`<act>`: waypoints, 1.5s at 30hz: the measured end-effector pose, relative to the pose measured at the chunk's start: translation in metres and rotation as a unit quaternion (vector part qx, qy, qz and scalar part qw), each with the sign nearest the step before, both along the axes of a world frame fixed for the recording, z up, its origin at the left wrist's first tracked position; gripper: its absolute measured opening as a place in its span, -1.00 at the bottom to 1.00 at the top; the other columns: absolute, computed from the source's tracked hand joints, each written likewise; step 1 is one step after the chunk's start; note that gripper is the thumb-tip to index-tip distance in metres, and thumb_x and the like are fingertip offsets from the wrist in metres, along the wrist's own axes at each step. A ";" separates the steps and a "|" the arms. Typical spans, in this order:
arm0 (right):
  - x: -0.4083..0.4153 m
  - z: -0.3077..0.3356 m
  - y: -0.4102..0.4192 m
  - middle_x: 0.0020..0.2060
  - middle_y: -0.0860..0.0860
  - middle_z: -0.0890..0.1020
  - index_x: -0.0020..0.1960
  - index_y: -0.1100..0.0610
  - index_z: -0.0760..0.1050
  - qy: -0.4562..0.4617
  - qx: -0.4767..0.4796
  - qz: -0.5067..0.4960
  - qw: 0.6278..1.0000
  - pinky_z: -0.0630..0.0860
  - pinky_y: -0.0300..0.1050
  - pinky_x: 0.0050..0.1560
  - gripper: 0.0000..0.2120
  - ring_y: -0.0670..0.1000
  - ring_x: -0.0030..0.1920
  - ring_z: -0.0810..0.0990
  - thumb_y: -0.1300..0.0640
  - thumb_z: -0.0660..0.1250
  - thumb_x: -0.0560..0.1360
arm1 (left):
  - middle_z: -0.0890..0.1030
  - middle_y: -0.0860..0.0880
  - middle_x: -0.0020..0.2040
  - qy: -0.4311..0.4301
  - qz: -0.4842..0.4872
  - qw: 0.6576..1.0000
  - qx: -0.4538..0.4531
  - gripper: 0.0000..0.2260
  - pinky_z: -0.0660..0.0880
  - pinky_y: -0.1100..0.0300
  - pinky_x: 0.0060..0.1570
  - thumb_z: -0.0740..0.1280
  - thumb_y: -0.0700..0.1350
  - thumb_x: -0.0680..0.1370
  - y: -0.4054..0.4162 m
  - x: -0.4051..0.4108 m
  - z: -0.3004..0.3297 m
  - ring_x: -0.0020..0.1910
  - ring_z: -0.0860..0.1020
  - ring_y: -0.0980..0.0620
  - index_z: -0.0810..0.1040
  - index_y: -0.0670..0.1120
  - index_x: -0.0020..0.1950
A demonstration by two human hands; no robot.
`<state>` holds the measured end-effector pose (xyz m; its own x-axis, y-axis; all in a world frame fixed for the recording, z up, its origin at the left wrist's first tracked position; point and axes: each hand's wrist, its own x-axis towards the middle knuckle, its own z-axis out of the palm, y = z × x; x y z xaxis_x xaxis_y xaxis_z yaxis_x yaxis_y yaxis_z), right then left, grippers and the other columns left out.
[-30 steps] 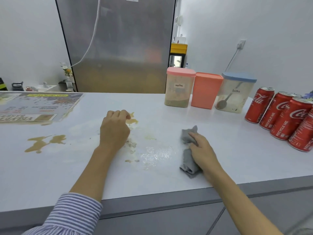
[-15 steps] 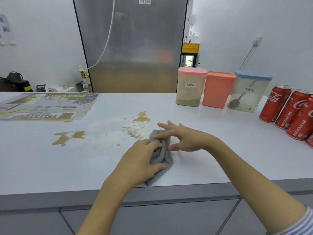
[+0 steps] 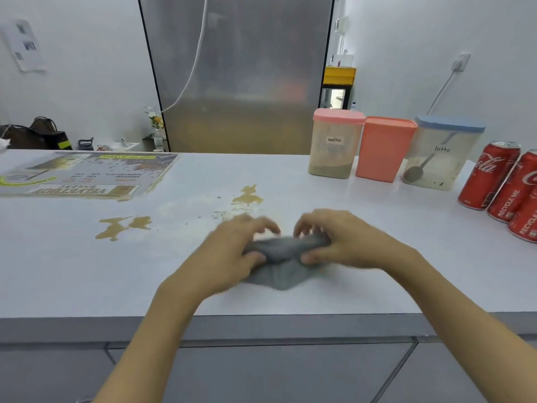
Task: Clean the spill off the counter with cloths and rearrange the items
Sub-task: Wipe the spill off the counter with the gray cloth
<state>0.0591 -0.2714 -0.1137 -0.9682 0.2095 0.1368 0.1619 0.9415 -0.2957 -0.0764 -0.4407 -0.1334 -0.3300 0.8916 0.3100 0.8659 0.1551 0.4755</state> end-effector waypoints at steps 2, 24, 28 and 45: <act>0.013 -0.016 0.000 0.03 -0.09 0.52 0.15 -0.04 0.49 -0.064 -0.015 0.008 0.998 0.40 -0.17 0.07 -0.67 -0.08 0.03 0.46 0.02 0.43 0.41 | 0.47 0.10 0.10 -0.003 -0.045 0.996 -0.082 -0.62 0.38 0.21 0.14 0.40 -0.03 0.45 -0.001 0.014 -0.010 0.08 0.43 0.14 0.48 0.18 0.26; -0.036 -0.037 -0.031 0.02 -0.07 0.47 0.20 -0.03 0.46 -0.021 -0.047 0.079 0.996 0.36 -0.16 0.10 -0.62 -0.06 0.06 0.38 0.01 0.43 0.41 | 0.59 0.11 -0.05 -0.086 0.139 0.975 -0.149 -0.65 0.37 0.40 -0.14 0.48 -0.15 0.39 -0.033 -0.019 -0.004 -0.07 0.51 0.15 0.61 0.20 0.09; -0.092 -0.038 -0.009 -0.03 0.02 0.49 0.13 0.09 0.51 0.033 -0.064 -0.003 0.997 0.42 -0.10 0.03 -0.66 0.04 0.05 0.47 0.06 0.45 0.39 | 0.65 0.05 -0.09 -0.042 0.209 0.970 -0.116 -0.66 0.39 0.34 -0.16 0.47 -0.19 0.37 0.009 -0.065 -0.003 -0.07 0.55 0.06 0.64 0.10 0.10; -0.118 -0.049 -0.071 -0.09 -0.01 0.42 0.13 0.11 0.48 0.078 -0.067 -0.036 0.994 0.31 -0.14 -0.06 -0.68 0.06 0.04 0.43 0.06 0.42 0.42 | 0.63 0.16 -0.22 -0.020 0.131 0.978 -0.159 -0.63 0.39 0.34 -0.22 0.48 -0.20 0.32 -0.045 -0.117 0.010 -0.17 0.54 0.15 0.65 0.13 0.07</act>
